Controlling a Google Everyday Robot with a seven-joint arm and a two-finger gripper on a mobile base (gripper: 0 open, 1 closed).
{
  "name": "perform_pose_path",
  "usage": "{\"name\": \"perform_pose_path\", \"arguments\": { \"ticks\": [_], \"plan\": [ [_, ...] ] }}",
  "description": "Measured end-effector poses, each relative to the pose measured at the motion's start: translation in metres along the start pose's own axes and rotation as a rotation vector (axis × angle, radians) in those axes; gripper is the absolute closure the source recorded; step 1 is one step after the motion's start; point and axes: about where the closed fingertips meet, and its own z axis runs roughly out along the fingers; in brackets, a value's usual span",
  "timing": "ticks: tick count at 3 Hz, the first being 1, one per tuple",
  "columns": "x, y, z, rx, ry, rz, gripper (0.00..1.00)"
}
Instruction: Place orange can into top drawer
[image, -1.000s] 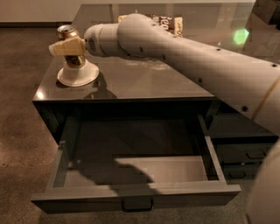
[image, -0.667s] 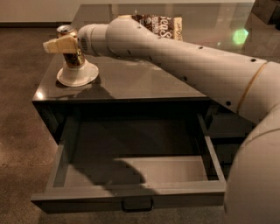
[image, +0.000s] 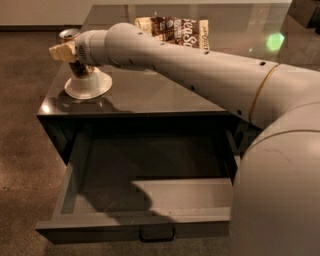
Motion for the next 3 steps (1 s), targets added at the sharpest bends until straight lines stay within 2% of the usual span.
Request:
{"name": "perform_pose_path", "arguments": {
  "ticks": [1, 2, 3],
  "plan": [
    [0.000, -0.004, -0.006, 0.008, -0.008, -0.003, 0.62],
    [-0.005, -0.015, -0.034, 0.027, -0.041, -0.012, 0.85],
    [0.000, -0.038, -0.064, 0.004, -0.071, -0.004, 1.00]
  ]
}}
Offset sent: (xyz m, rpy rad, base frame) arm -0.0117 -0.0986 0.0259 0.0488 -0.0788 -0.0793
